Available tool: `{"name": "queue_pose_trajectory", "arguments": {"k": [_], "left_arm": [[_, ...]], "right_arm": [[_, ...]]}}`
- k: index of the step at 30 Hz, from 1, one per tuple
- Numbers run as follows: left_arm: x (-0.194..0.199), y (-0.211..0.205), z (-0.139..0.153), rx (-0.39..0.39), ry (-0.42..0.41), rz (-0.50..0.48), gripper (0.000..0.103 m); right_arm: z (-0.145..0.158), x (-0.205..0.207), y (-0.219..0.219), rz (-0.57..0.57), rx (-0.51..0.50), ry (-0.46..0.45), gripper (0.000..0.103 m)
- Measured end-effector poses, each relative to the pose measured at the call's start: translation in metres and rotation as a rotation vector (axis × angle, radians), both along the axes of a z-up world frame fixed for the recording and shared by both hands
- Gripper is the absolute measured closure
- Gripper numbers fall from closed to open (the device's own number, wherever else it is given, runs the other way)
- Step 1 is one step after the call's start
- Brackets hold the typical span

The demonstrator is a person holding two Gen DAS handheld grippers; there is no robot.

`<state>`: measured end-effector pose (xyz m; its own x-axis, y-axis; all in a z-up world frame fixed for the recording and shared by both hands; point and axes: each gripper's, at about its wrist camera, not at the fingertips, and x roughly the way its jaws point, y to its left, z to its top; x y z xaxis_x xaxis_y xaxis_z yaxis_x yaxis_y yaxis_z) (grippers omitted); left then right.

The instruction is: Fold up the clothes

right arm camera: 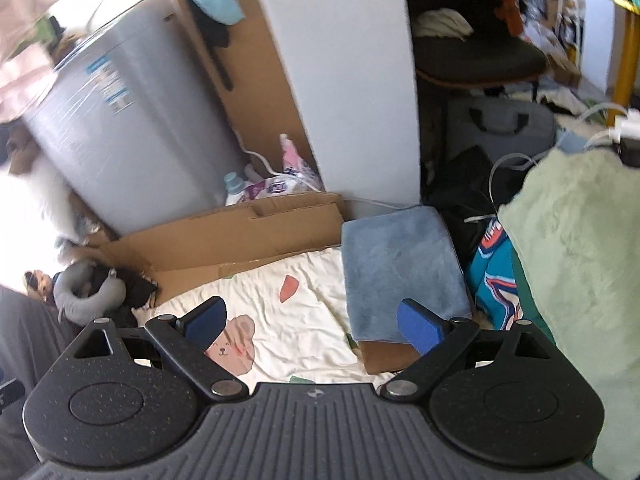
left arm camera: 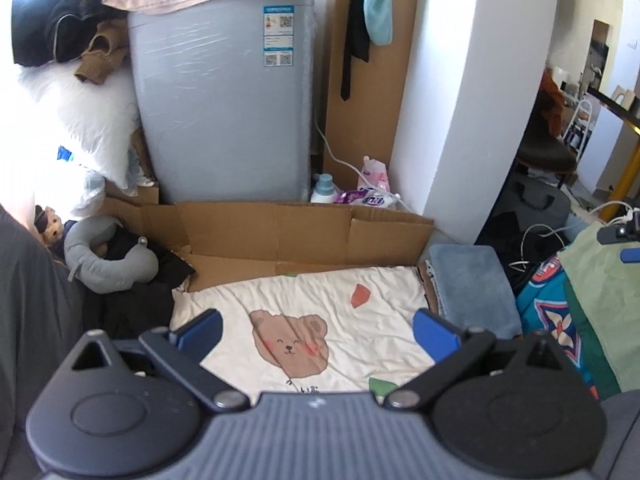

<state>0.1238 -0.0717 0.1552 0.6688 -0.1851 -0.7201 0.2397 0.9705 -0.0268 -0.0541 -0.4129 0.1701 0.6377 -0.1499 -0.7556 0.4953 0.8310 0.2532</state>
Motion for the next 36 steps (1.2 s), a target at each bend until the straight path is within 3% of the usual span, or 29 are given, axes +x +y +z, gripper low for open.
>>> {"name": "queue_pose_trajectory", "arguments": {"k": [7, 19, 27, 36], "left_arm": [[-0.019, 0.021, 0.001, -0.024, -0.017, 0.098, 0.001], [-0.033, 0.039, -0.022, 0.031, 0.033, 0.25, 0.001], [-0.03, 0.042, -0.052, 0.0, 0.09, 0.336, 0.001], [-0.039, 0.015, -0.089, 0.005, 0.157, 0.323, 0.001]], "right_arm": [[0.002, -0.003, 0.04, 0.093, -0.001, -0.023, 0.007], [-0.043, 0.015, 0.081, 0.217, 0.006, 0.005, 0.007], [-0.081, 0.018, 0.1, 0.28, -0.006, 0.068, 0.007], [-0.112, 0.009, 0.113, 0.349, -0.017, 0.123, 0.007]]}}
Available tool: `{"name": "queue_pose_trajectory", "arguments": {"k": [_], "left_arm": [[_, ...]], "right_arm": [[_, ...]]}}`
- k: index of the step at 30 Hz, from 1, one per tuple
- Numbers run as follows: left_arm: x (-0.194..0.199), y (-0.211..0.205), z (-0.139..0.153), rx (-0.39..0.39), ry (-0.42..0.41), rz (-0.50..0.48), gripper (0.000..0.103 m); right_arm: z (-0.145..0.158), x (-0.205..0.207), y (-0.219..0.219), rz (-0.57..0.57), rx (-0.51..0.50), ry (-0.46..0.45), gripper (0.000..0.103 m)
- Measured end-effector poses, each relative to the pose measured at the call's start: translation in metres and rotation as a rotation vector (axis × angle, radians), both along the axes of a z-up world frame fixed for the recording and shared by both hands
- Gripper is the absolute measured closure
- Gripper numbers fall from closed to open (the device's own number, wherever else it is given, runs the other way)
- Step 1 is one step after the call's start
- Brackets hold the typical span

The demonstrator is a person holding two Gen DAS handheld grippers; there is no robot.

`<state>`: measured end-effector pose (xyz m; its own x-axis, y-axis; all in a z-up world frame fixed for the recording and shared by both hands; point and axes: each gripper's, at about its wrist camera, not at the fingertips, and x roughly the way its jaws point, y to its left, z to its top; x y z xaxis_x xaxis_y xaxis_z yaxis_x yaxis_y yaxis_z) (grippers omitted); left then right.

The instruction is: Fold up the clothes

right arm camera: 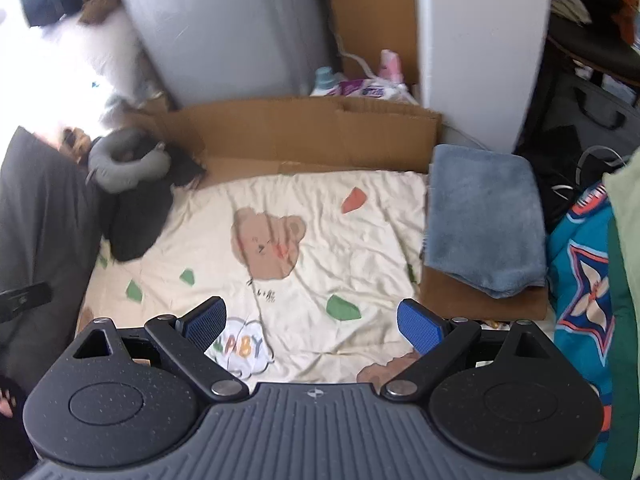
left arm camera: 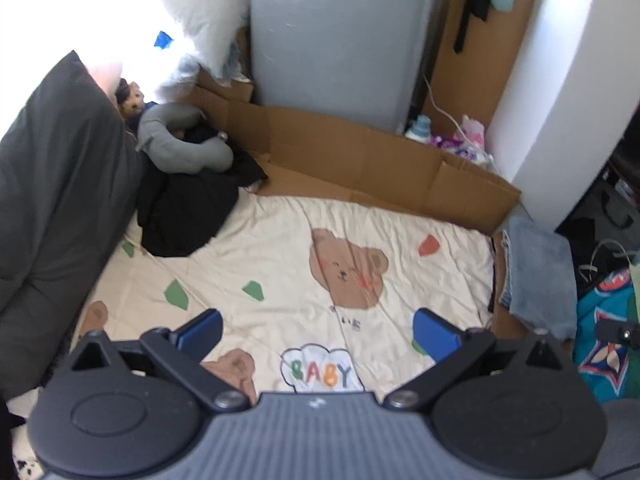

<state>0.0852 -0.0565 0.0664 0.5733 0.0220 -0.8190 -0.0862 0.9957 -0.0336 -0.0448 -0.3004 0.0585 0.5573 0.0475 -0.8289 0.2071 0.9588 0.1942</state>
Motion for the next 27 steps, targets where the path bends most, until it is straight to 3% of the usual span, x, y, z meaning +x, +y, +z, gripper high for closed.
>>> {"name": "queue_pose_trajectory", "arguments": {"k": [11, 27], "left_arm": [[-0.008, -0.022, -0.035, 0.001, 0.061, -0.01, 0.001], [-0.007, -0.036, -0.066, 0.022, 0.119, 0.014, 0.001]], "right_arm": [[-0.019, -0.013, 0.005, 0.045, -0.054, 0.051, 0.007], [-0.038, -0.02, -0.017, 0.046, -0.033, 0.071, 0.007]]}}
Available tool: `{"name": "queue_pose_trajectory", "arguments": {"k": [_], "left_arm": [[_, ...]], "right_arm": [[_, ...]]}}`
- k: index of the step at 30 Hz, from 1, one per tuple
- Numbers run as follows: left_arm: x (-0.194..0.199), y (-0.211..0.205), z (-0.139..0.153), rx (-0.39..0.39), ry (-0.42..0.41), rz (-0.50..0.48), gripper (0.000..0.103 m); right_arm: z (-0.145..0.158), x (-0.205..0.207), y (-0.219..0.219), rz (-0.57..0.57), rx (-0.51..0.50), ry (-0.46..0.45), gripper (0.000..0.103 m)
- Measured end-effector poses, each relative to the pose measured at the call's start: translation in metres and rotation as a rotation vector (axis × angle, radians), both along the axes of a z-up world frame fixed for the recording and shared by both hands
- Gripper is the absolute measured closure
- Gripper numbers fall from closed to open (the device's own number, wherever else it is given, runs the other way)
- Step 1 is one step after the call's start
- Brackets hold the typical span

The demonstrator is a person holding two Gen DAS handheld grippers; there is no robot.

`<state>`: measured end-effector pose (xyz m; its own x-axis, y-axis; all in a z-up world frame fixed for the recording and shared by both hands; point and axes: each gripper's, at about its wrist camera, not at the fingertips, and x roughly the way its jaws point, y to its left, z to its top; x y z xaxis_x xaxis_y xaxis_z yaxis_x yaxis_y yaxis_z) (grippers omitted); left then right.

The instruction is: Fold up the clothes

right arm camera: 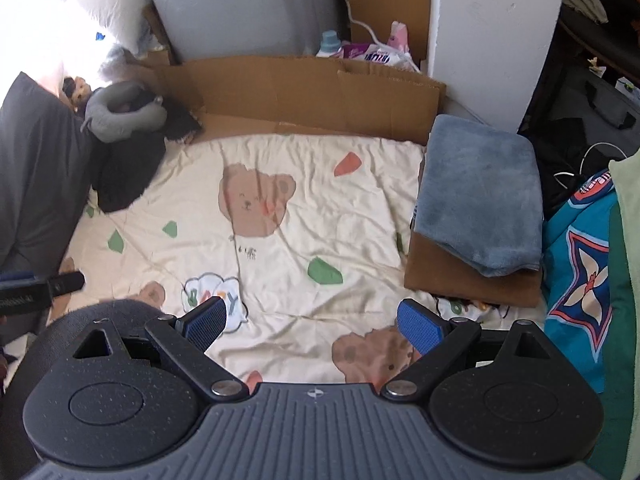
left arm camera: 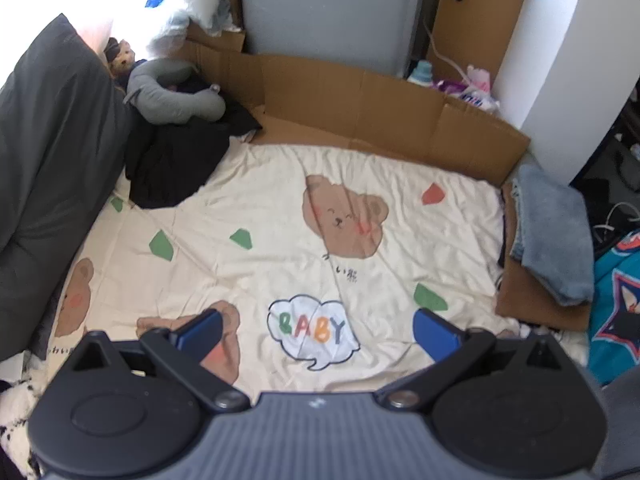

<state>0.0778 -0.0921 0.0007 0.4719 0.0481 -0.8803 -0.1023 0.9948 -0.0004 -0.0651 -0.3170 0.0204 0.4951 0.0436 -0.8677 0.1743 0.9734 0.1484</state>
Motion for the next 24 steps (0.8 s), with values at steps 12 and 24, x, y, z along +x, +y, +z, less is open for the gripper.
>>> {"name": "queue_pose_trajectory", "arguments": {"k": [12, 24], "left_arm": [[0.0, -0.002, -0.004, 0.02, 0.016, -0.002, 0.001], [-0.001, -0.005, 0.0, 0.043, 0.003, -0.013, 0.001]], "right_arm": [[-0.002, 0.007, 0.014, 0.046, -0.027, -0.002, 0.007], [-0.001, 0.004, 0.01, 0.034, 0.017, -0.018, 0.007]]}}
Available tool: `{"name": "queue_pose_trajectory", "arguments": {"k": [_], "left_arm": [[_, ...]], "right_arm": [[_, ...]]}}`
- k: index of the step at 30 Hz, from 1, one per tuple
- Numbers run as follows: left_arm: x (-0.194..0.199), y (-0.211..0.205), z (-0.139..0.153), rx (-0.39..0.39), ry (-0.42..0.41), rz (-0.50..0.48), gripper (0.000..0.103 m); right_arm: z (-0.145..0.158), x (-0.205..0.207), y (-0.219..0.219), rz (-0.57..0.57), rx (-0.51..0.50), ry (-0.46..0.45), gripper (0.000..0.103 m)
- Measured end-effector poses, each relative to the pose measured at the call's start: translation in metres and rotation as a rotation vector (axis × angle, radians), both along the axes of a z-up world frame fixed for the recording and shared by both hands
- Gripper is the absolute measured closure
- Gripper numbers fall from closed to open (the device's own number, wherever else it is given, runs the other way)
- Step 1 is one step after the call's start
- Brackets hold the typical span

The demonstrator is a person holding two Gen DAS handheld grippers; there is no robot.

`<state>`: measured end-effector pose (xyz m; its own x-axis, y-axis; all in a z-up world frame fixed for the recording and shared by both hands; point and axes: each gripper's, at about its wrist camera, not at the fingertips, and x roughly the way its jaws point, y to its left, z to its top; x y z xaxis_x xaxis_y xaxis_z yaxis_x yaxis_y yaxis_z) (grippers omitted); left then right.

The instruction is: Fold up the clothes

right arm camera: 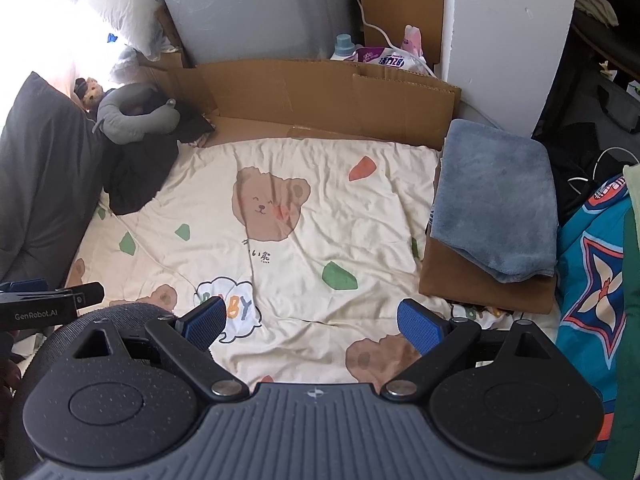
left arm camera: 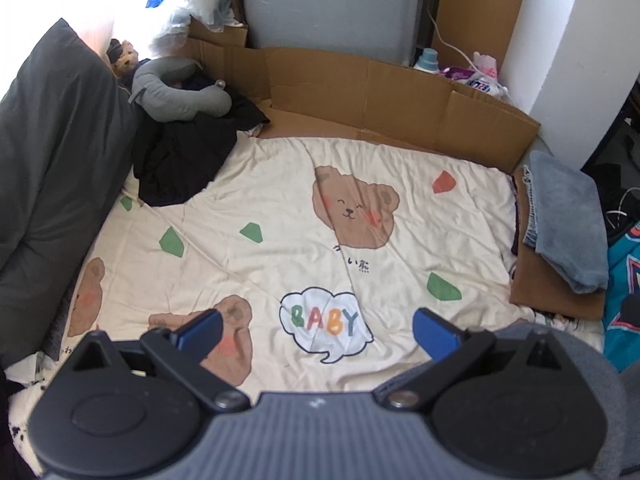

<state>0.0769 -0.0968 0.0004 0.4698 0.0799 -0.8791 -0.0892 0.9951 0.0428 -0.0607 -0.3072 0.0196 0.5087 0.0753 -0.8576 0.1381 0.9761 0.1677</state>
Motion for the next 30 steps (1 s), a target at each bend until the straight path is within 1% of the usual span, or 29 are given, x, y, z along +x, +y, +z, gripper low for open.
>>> {"name": "queue_pose_trajectory", "arguments": {"k": [30], "left_arm": [[0.004, 0.003, -0.0023, -0.012, 0.013, -0.001, 0.001]], "right_arm": [[-0.0004, 0.0, 0.0013, -0.003, 0.0, 0.003, 0.007]]}}
